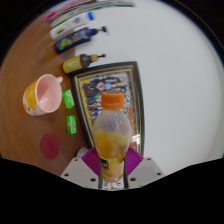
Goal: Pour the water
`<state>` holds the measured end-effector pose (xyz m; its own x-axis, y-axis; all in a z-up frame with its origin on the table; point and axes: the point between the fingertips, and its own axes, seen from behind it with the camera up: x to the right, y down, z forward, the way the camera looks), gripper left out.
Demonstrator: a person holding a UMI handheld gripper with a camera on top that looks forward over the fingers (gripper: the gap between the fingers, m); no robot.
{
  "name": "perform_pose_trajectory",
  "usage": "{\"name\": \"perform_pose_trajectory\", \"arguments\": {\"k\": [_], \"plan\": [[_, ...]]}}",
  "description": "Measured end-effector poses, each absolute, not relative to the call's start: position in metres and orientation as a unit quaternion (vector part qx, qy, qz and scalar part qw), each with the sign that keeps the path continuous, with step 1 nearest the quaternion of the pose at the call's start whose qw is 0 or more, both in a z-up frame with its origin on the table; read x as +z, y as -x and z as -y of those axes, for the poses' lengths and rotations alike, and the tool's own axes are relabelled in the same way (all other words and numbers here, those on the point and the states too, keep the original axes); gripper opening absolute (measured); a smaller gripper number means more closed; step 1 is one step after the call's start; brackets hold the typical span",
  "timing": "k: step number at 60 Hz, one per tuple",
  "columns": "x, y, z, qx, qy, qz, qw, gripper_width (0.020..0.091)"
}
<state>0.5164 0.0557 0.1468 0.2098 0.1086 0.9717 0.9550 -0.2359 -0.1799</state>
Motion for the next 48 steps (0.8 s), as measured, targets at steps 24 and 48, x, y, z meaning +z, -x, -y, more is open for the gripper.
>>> {"name": "perform_pose_trajectory", "arguments": {"k": [24,48], "plan": [[0.104,-0.467,-0.091,-0.6,0.463,0.59,0.278,0.0276],[0.127,-0.469,-0.07,-0.394,0.65,0.445,0.473,0.0276]]}}
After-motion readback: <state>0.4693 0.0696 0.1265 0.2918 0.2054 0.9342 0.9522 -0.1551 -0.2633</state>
